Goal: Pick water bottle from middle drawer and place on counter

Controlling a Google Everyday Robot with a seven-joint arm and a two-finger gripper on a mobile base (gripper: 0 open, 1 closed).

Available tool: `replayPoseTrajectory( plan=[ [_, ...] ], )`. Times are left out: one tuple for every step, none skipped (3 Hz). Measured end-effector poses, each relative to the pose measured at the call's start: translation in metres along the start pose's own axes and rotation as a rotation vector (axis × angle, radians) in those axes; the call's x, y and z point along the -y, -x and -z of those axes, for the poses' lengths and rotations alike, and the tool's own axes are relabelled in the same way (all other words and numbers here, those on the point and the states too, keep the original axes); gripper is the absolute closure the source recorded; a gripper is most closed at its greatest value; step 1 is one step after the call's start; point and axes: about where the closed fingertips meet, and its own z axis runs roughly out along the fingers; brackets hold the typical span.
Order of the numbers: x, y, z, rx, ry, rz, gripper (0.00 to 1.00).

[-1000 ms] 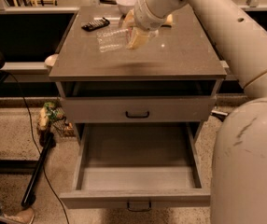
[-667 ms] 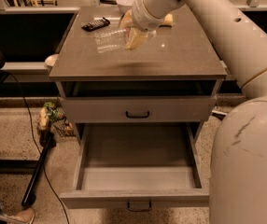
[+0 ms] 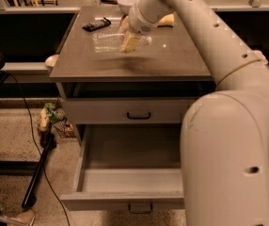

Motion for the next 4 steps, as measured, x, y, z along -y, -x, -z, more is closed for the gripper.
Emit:
replayPoseTrajectory(
  plan=[
    [0.014,-0.015,-0.019,0.039,-0.005,-0.145,0.85],
    [0.022,-0.03,-0.033,0.076,-0.011,-0.272,0.62],
    [0.023,-0.042,-0.045,0.111,-0.003,-0.372,0.39],
    [0.025,-0.051,-0.048,0.121,-0.005,-0.432,0.16]
  ],
)
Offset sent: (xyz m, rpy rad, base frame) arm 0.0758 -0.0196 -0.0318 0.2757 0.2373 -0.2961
